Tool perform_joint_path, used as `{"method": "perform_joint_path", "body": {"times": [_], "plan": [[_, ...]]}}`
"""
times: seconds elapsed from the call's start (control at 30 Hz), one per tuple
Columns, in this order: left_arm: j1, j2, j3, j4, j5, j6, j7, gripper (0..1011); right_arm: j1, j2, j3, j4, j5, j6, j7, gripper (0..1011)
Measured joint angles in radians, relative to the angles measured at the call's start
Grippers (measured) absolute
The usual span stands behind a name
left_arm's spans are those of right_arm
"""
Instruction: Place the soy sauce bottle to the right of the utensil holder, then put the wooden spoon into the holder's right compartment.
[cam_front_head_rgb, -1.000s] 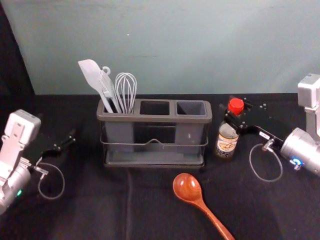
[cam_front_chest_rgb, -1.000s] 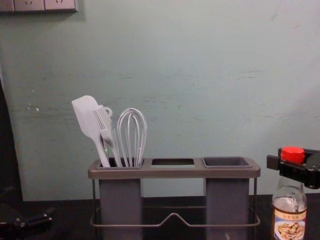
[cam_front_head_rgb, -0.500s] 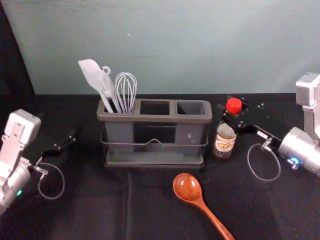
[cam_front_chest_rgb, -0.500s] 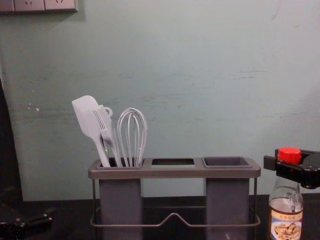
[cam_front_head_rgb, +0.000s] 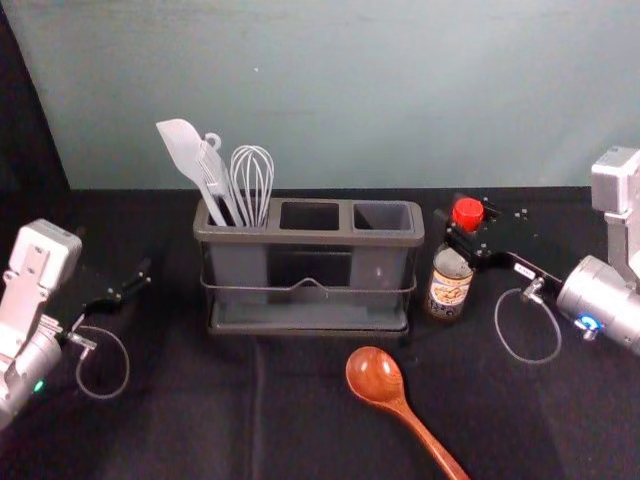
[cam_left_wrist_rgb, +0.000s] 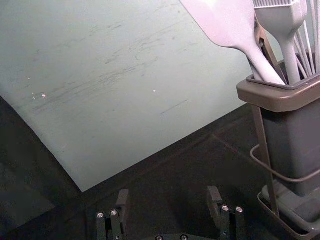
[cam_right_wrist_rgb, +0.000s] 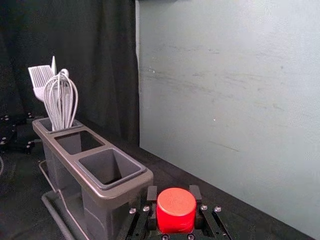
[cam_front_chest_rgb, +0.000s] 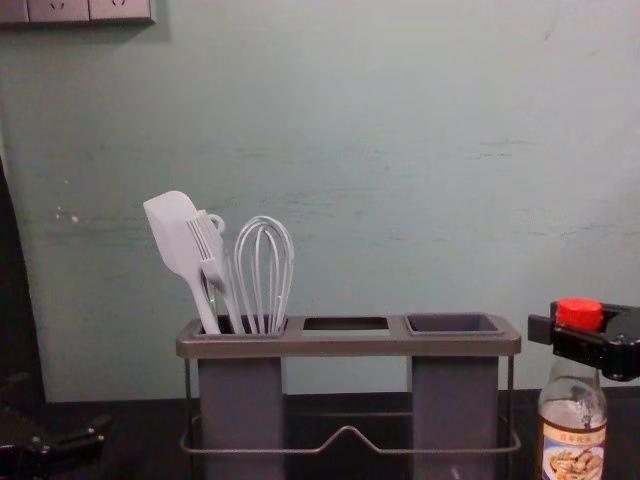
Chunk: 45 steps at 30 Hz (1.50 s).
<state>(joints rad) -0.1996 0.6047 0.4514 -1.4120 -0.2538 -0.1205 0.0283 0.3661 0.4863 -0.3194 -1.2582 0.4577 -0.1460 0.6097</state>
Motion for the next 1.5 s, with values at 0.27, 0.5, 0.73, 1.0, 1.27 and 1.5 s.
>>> {"method": "perform_joint_path", "body": {"times": [0.27,0.5,0.73,1.0,1.27,1.5], "plan": [[0.0,0.0,0.0,0.0,0.0,0.0,0.0,1011,0.002,-0.002,-0.002,0.007,0.002,0.004,0.001,388],[0.0,0.0,0.0,0.0,0.0,0.0,0.0,1011,0.001,-0.003,-0.002,0.007,0.004,0.01,-0.002,387],[0.0,0.0,0.0,0.0,0.0,0.0,0.0,1011,0.0,-0.003,-0.002,0.007,0.004,0.01,-0.003,387],[0.0,0.0,0.0,0.0,0.0,0.0,0.0,1012,0.0,-0.002,-0.002,0.007,0.004,0.009,-0.003,503],[0.0,0.0,0.0,0.0,0.0,0.0,0.0,1011,0.0,-0.002,-0.002,0.007,0.003,0.008,-0.004,761],[0.0,0.0,0.0,0.0,0.0,0.0,0.0,1011,0.0,-0.002,-0.002,0.007,0.003,0.008,-0.004,954]]}}
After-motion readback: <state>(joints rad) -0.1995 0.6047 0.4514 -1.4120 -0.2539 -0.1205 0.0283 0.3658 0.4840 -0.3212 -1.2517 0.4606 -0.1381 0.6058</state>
